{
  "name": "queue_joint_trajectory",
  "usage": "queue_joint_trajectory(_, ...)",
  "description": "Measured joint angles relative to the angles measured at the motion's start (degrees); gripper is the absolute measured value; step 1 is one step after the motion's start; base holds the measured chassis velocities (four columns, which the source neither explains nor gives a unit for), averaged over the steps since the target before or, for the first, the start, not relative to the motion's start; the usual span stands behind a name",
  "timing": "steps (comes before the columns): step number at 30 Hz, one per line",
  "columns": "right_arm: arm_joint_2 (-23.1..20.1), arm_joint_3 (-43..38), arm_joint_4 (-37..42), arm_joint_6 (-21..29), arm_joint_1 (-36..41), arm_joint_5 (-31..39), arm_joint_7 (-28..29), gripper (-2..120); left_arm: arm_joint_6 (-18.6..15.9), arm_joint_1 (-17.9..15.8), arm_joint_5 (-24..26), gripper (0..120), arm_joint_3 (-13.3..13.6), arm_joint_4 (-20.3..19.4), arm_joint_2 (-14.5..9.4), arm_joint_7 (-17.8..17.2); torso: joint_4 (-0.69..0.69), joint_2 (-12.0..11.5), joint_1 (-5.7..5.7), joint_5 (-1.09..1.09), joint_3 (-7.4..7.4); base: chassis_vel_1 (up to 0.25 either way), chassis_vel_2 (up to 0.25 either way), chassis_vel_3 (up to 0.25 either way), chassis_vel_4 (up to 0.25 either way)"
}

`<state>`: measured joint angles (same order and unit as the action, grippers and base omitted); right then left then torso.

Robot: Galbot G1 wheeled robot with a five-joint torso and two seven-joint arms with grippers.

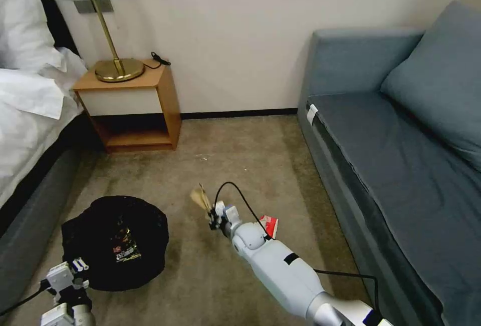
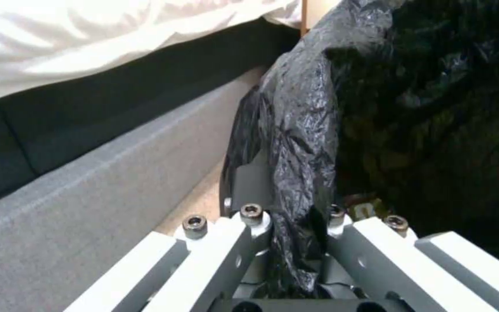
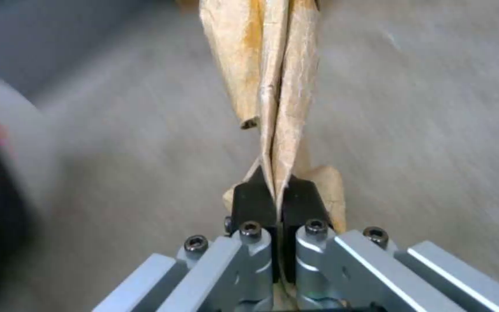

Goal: Pick up the trash bin, then pick up the garbage on the floor and place it into the trash bin.

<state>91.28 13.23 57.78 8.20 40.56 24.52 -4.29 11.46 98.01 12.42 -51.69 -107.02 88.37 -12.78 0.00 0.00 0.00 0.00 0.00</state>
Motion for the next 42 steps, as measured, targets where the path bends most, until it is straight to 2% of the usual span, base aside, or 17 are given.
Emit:
queue_joint_trajectory(2, -0.51, 0.83, 4.65, -0.45, 0.45, 3.47, -1.39, 0, 0.00, 0.00, -0.26, 3, 0.10, -0.01, 0.06, 0.00, 0.00, 0.00, 0.00, 0.00, 0.00, 0.000, 0.000, 0.000, 0.000)
queue_joint_trajectory(4, -0.60, 0.97, 5.31, -0.47, 0.53, 3.85, -1.54, 0, 0.00, 0.00, -0.29, 3, 0.11, -0.01, 0.07, 0.00, 0.00, 0.00, 0.00, -0.01, 0.00, 0.000, 0.000, 0.000, 0.000)
queue_joint_trajectory(6, -1.50, 2.47, 10.81, -0.50, 1.52, 6.60, -3.16, 0, -0.05, -0.02, -0.37, 3, 0.14, -0.01, 0.08, -0.01, 0.00, 0.00, 0.00, 0.00, 0.00, 0.000, 0.000, 0.000, 0.000)
queue_joint_trajectory(13, -3.16, 7.06, 20.83, 1.22, 5.03, 9.84, -7.94, 0, -0.39, -0.30, -0.36, 3, 0.39, -0.02, 0.27, -0.04, 0.00, 0.00, 0.00, 0.00, -0.01, 0.000, 0.000, 0.000, 0.000)
queue_joint_trajectory(17, -3.45, 10.13, 22.74, 1.62, 6.47, 8.05, -8.73, 0, -0.64, -0.33, -0.06, 3, 0.44, -0.27, 0.34, -0.04, 0.00, 0.00, 0.00, 0.00, -0.01, 0.000, 0.000, 0.000, 0.000)
queue_joint_trajectory(25, -2.86, 13.52, 21.25, 1.53, 8.03, 3.64, -8.28, 0, -0.79, -0.24, 0.50, 3, 0.43, -0.48, 0.49, -0.05, 0.00, 0.00, 0.00, 0.00, -0.01, 0.000, 0.000, 0.000, 0.000)
queue_joint_trajectory(34, -2.70, 15.87, 18.11, 1.29, 8.07, -2.29, -3.63, 1, -0.80, -0.18, 0.59, 3, 0.45, -0.68, 0.62, -0.05, 0.00, 0.00, 0.00, 0.00, -0.01, 0.000, 0.000, 0.000, 0.000)
queue_joint_trajectory(36, -2.77, 16.00, 18.11, 0.99, 8.18, -2.84, -3.50, 8, -0.80, -0.30, 0.59, 3, 0.46, -0.68, 0.62, -0.05, 0.00, 0.00, 0.00, 0.00, 0.00, 0.000, 0.000, 0.000, 0.000)
queue_joint_trajectory(37, -2.77, 16.00, 18.11, 0.99, 8.18, -2.84, -3.50, 8, -0.80, -0.30, 0.59, 3, 0.46, -0.68, 0.62, -0.05, 0.00, 0.00, 0.00, 0.00, 0.00, 0.000, 0.000, 0.000, 0.000)
queue_joint_trajectory(40, -2.76, 16.01, 18.10, 0.21, 8.19, -3.65, -3.32, 23, -0.79, -0.42, 0.52, 3, 0.60, -0.62, 0.65, -0.05, 0.00, 0.00, 0.00, 0.00, 0.00, 0.000, 0.000, 0.000, 0.000)
queue_joint_trajectory(41, -2.76, 16.01, 18.10, 0.21, 8.19, -3.65, -3.32, 23, -0.79, -0.42, 0.52, 3, 0.60, -0.62, 0.65, -0.05, 0.00, 0.00, 0.00, 0.00, 0.00, 0.000, 0.000, 0.000, 0.000)
queue_joint_trajectory(42, -2.76, 16.01, 18.08, -0.14, 8.19, -3.94, -3.24, 30, -0.79, -0.47, 0.44, 3, 0.65, -0.52, 0.71, -0.05, 0.00, 0.00, 0.00, 0.00, -0.01, 0.000, 0.000, 0.000, 0.000)
